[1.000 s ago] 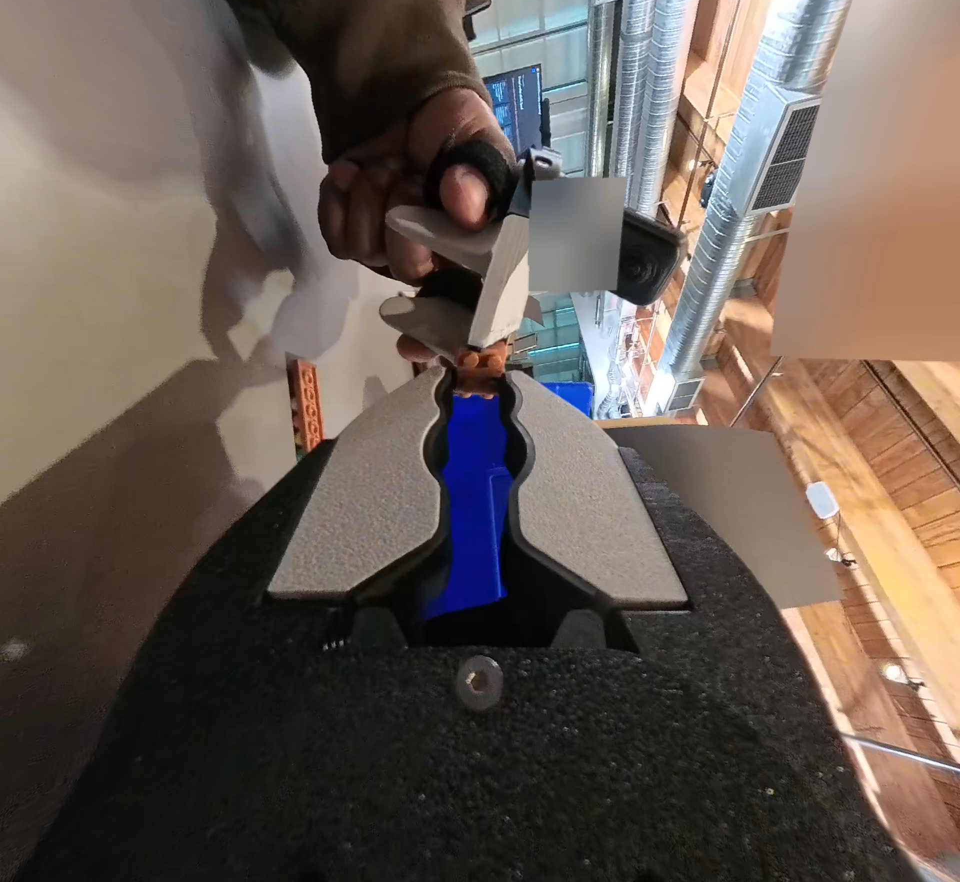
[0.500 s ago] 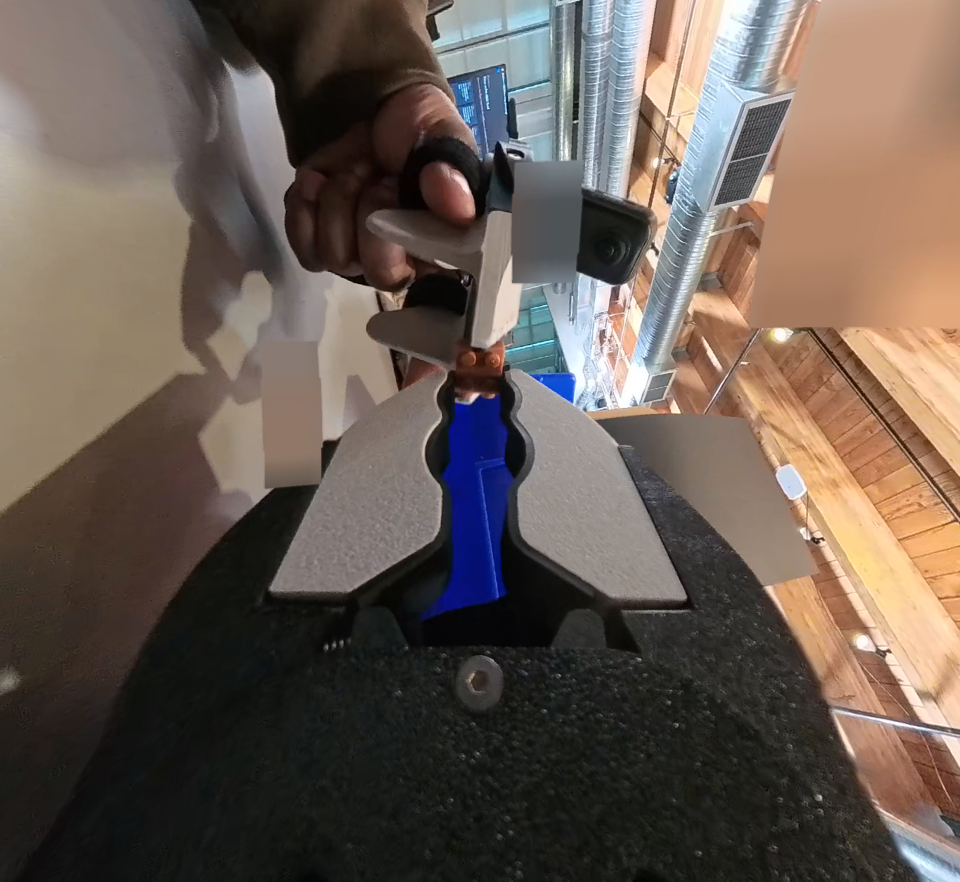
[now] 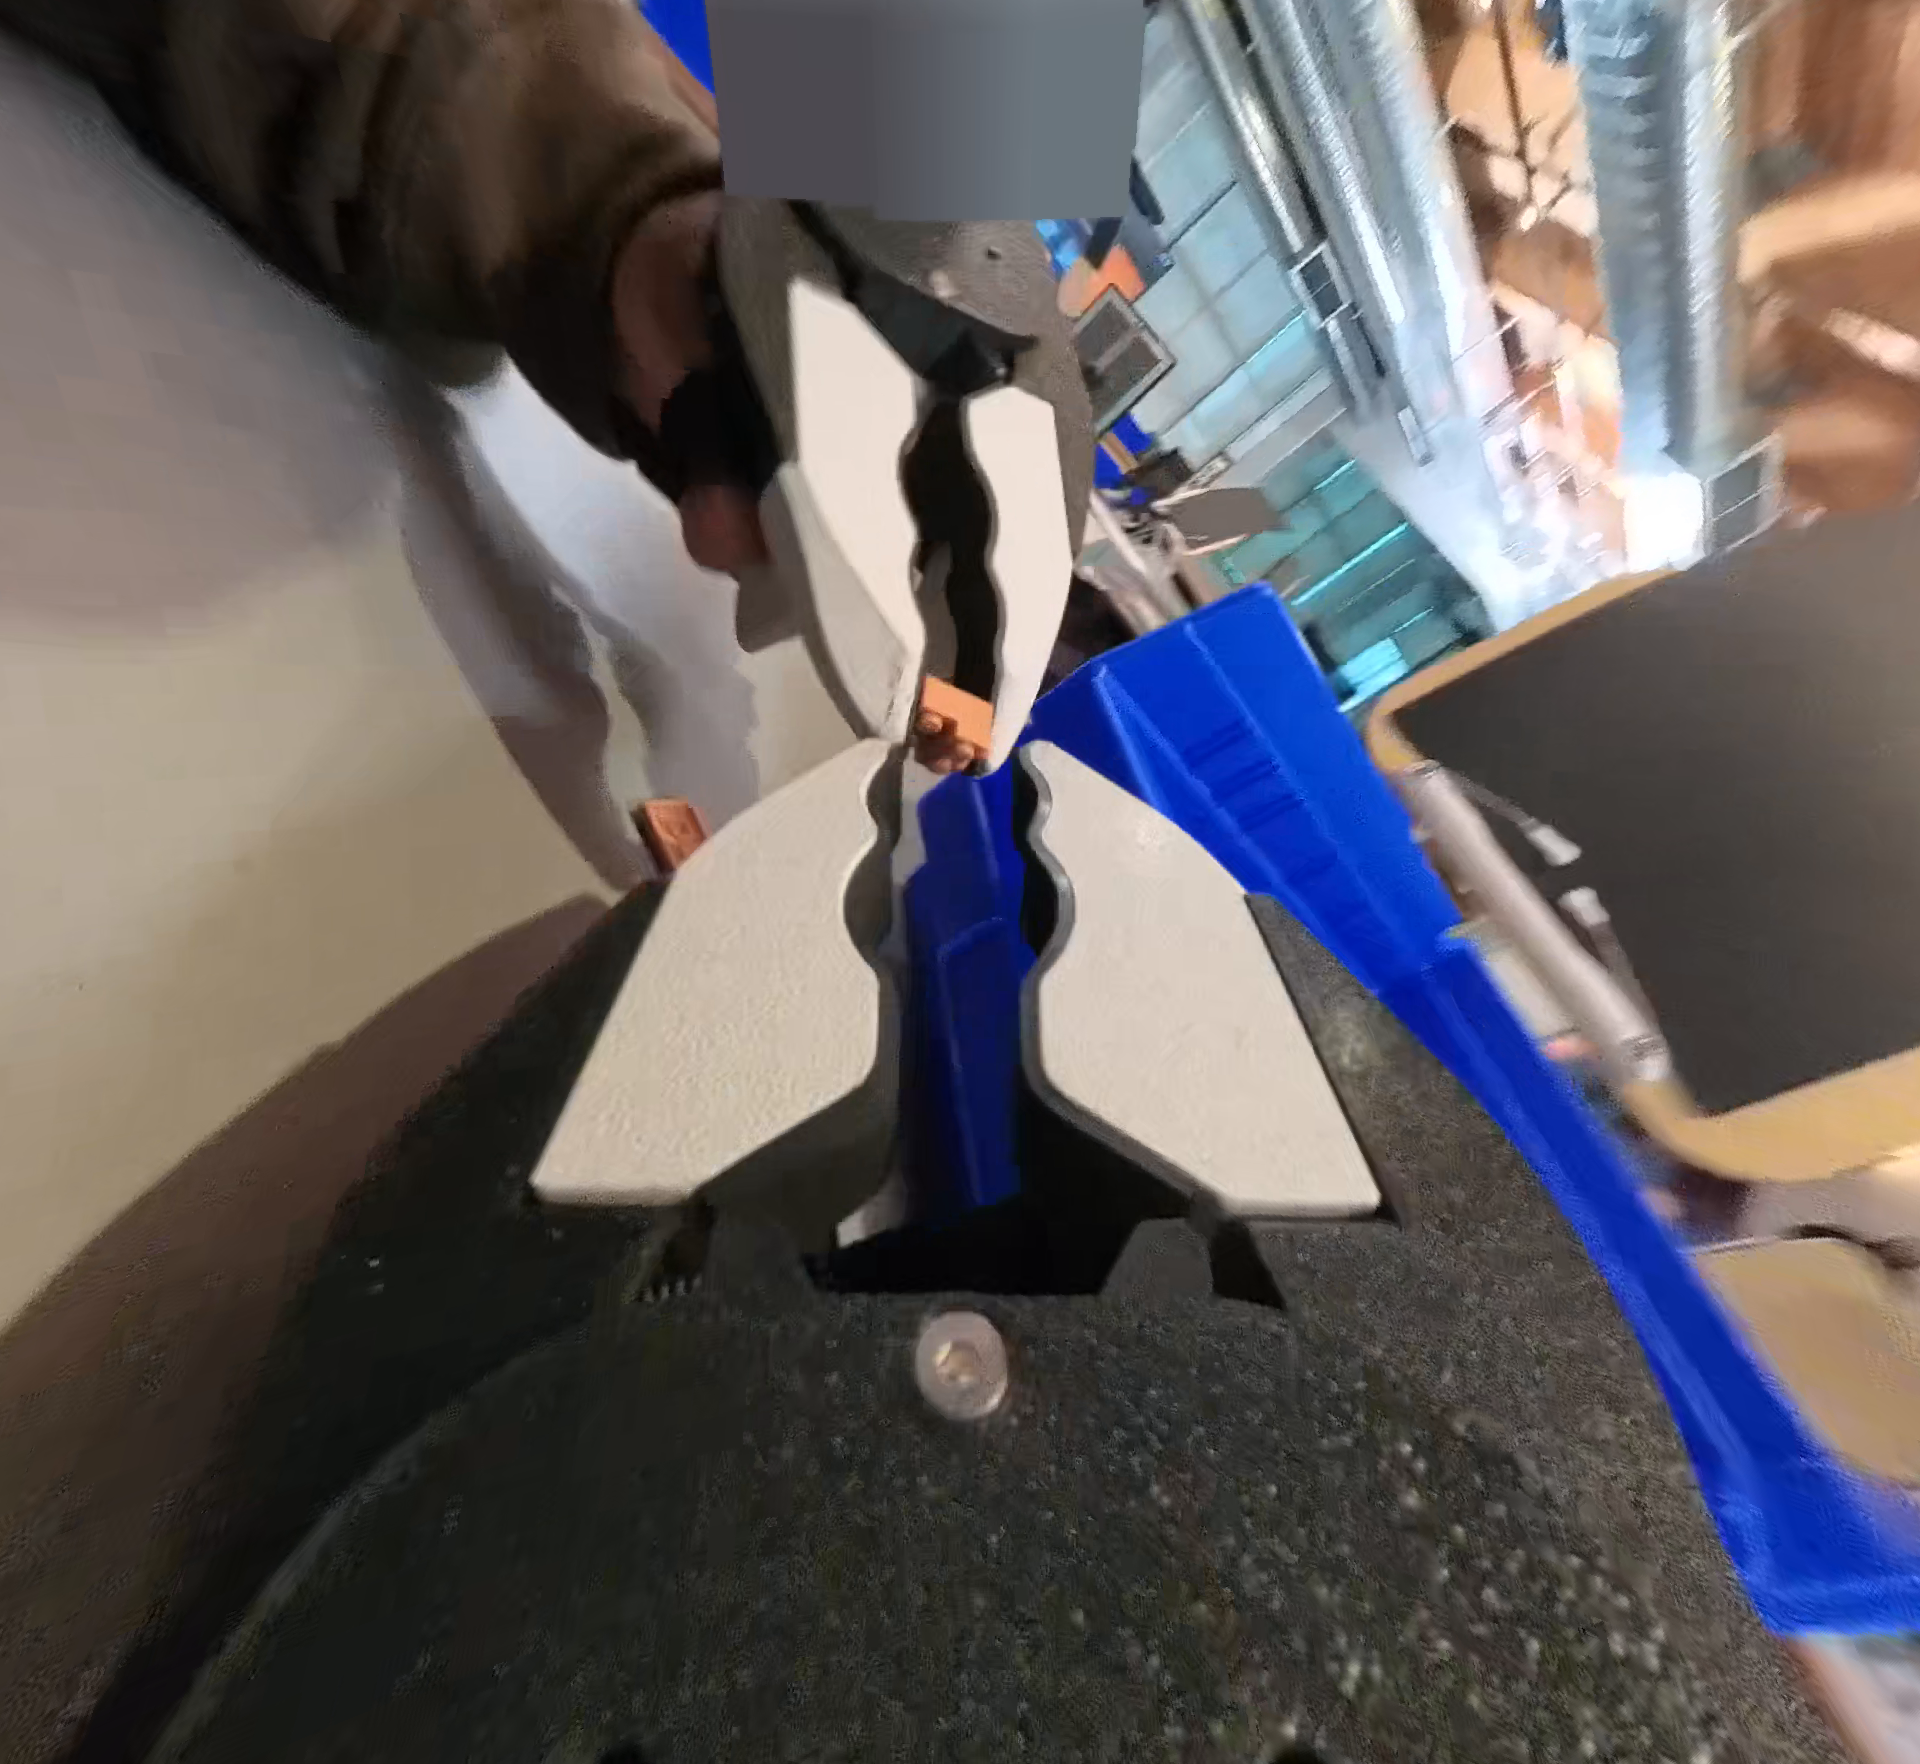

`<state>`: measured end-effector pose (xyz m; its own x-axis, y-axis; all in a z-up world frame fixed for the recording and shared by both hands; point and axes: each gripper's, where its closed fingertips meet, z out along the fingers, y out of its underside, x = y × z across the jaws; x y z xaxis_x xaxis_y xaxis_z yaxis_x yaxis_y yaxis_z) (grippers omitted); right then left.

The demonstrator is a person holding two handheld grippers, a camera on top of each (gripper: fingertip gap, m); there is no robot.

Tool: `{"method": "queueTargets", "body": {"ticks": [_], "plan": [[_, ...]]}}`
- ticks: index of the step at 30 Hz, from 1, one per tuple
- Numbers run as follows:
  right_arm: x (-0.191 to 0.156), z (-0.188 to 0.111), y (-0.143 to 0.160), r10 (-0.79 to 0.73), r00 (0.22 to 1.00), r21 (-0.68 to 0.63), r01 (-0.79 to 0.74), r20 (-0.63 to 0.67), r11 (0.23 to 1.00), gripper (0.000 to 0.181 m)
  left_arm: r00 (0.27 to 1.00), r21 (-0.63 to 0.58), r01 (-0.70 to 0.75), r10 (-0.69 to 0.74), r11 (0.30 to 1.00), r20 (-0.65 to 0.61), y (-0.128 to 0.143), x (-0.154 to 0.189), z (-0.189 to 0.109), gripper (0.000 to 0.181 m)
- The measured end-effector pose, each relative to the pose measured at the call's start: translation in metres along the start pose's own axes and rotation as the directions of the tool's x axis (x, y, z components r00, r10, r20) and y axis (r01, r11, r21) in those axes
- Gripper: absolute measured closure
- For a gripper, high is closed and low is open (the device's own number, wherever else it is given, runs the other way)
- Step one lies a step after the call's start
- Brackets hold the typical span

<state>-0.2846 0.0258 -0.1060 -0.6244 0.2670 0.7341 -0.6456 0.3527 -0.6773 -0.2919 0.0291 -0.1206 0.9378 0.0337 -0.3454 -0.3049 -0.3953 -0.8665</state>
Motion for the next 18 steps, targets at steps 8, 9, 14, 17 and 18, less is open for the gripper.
{"method": "queueTargets", "body": {"ticks": [8,9,14,17,18], "plan": [[0.002,0.007,0.004,0.568,0.813,-0.090,-0.561,0.124,0.823,0.171,0.937,-0.208,-0.291,0.322,0.934,0.137,0.019,-0.007,0.008,0.163],[0.001,0.008,0.005,0.606,0.785,-0.106,-0.597,0.129,0.795,0.172,0.929,-0.221,-0.305,0.340,0.927,0.147,0.020,-0.008,0.008,0.163],[-0.005,0.011,0.017,0.702,0.708,-0.217,-0.675,0.076,0.705,0.165,0.885,-0.266,-0.367,0.423,0.891,0.195,0.020,-0.013,0.009,0.163],[-0.007,0.013,0.022,0.741,0.670,-0.253,-0.711,0.038,0.656,0.157,0.856,-0.274,-0.401,0.464,0.874,0.226,0.015,-0.015,0.009,0.164],[-0.008,0.013,0.022,0.761,0.648,-0.256,-0.730,0.034,0.634,0.157,0.844,-0.288,-0.415,0.483,0.863,0.231,0.016,-0.015,0.009,0.164]]}}
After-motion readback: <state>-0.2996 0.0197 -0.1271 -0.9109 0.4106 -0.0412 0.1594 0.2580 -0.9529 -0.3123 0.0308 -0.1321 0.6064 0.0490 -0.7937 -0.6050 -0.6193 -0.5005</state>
